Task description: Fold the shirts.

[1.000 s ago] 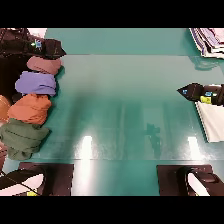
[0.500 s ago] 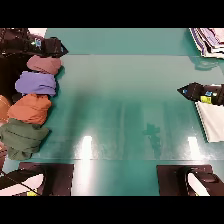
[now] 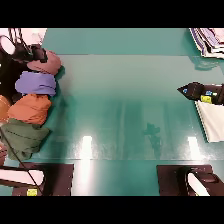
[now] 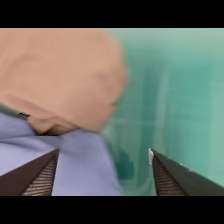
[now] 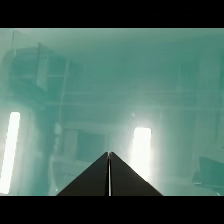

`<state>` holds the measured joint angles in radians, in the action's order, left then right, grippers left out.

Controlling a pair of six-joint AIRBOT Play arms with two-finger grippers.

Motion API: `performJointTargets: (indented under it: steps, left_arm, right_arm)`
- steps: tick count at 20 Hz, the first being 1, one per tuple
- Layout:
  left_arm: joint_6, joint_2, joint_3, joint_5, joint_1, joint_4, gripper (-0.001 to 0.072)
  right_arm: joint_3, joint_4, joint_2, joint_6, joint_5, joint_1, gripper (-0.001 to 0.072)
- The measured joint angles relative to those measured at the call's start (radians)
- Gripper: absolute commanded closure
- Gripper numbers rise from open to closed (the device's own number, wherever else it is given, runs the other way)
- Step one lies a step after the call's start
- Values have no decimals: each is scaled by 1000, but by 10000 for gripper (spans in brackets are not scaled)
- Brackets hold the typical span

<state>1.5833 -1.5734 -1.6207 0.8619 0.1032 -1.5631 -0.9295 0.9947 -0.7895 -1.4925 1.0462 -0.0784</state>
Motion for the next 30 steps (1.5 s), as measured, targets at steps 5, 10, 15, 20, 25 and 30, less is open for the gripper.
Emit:
performJointTargets:
  steps: [5,10,15,20,25,30]
  left_arm:
    - [-28,-177,-29,-105,45,-2,31]
    - [-43,-277,-87,-146,55,-3,42]
    - [-48,-315,-128,-131,57,-2,686]
    - [-45,-279,-319,23,56,1,688]
    - [-74,-2,-426,138,8,39,688]
    - [-97,249,-439,349,-160,50,688]
  right_arm:
    - [0,0,0,0,0,-1,695]
    - [0,-1,0,0,4,-1,695]
    - [0,-5,0,0,5,-1,695]
    - [-32,-5,-3,0,-24,-1,695]
    - [-235,24,-67,28,-36,-1,696]
    - [-457,31,-167,55,-23,-1,696]
